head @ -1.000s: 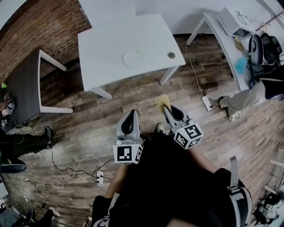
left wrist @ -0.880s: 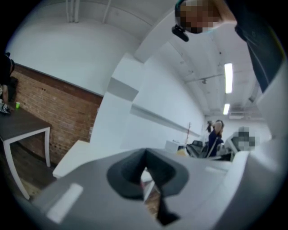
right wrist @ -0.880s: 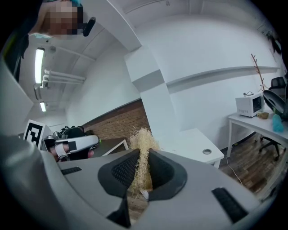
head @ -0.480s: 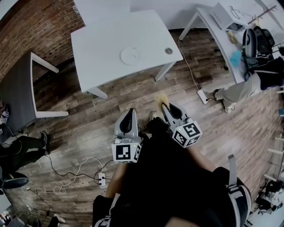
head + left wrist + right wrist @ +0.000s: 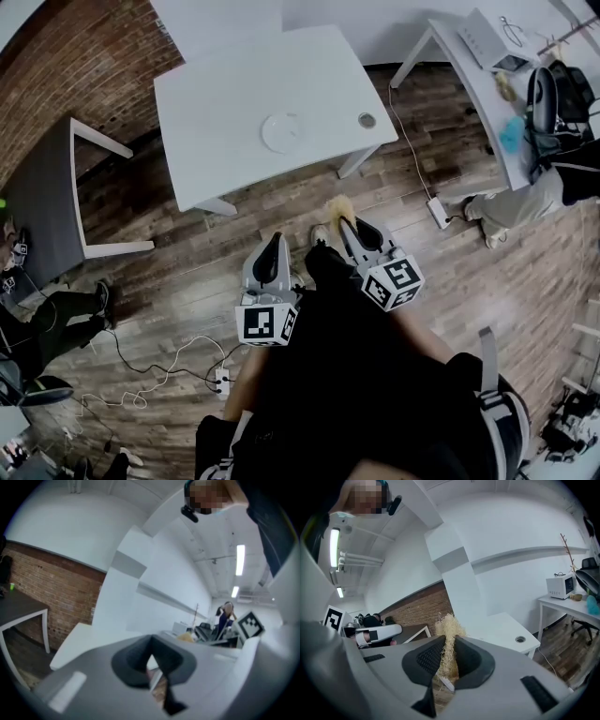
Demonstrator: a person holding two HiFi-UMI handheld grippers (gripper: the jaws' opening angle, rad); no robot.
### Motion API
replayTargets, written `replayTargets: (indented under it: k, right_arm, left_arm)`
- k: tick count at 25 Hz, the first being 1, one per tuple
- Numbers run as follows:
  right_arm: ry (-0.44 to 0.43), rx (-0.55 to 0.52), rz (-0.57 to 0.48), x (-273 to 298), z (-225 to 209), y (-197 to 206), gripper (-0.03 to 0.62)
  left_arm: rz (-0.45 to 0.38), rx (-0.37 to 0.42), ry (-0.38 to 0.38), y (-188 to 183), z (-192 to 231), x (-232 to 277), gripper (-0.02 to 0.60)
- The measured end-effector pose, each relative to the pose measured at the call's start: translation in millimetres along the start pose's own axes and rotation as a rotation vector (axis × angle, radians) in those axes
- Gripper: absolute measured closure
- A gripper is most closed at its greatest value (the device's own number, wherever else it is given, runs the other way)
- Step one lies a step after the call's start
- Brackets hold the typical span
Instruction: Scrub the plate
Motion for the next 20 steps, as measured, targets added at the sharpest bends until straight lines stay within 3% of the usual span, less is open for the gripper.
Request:
replayTargets:
  k: [9,20]
  right_arm:
    - [-0.045,0.004,0.031,52,-41,-33,0.546]
    - [-0.082,0.027,0.093,93,-93,-54,0.546]
  left_arm:
    - [0.013,-0.015,-0.046,-5,21,69,0.578]
    - [0.036,-0.052,-0.065,-11,7,151,0.578]
Point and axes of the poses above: the fingertips, and each gripper's own axes: x forward along the fingers, z to its left, y out of its underside, the point moved 2 cm from there along -x, backward along the fingers, and after that the axes turned 12 degrees about x, right-handed, at the moved point
